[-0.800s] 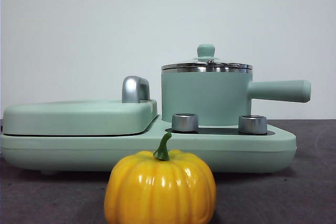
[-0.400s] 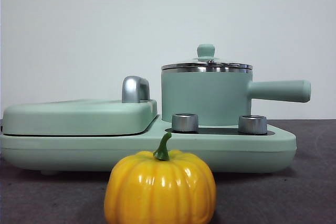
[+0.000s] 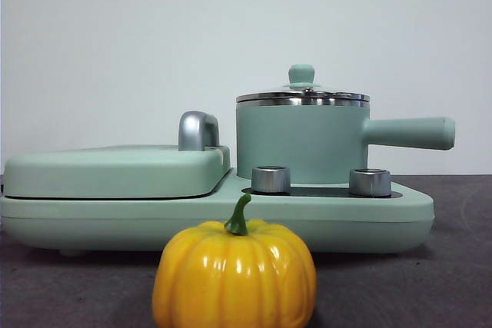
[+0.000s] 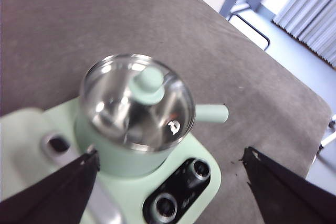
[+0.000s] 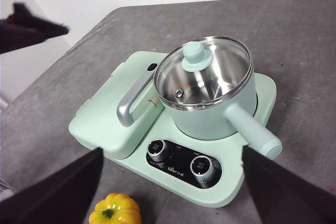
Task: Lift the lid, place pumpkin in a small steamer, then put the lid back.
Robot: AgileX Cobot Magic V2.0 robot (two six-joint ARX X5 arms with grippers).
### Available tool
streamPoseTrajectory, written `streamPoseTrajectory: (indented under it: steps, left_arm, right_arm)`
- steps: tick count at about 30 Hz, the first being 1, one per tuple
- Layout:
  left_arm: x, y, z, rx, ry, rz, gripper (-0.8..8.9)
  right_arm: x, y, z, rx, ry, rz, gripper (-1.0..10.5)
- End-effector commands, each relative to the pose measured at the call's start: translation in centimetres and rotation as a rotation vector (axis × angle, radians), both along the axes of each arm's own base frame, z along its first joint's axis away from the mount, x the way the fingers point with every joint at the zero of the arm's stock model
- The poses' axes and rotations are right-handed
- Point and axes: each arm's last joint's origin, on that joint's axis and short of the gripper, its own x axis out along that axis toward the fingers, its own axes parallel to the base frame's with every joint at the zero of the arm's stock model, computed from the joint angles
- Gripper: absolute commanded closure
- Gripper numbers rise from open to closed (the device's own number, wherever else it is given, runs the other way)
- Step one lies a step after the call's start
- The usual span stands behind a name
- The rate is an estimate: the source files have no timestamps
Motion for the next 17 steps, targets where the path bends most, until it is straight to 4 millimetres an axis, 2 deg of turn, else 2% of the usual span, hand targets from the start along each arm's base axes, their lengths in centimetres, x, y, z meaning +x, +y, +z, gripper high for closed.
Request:
streamPoseTrajectory:
  steps: [1, 5, 9, 17]
  left_arm:
    - [1.7, -2.1, 0.9, 0.026, -0.051, -0.055, 3.37]
    - [3.9, -4.9, 0.8, 0.068, -0.071, -0.098, 3.4]
    - [6.2, -7.6, -0.2, 0.129, -0.091, -0.105, 3.41]
    - [9.8, -11.4, -3.9, 0.177, -0.121, -0.141, 3.5]
  right_arm:
    - [-0.1, 0.0, 0.4, -0.007, -0.021, 0.008, 4.8]
    - [-0.1, 0.0, 0.5, -0.007, -0.022, 0.008, 4.8]
    - [-0.1, 0.0, 0.5, -0.007, -0.022, 0.008, 4.8]
    - [-0.1, 0.0, 0.5, -0.006, -0.021, 0.008, 4.8]
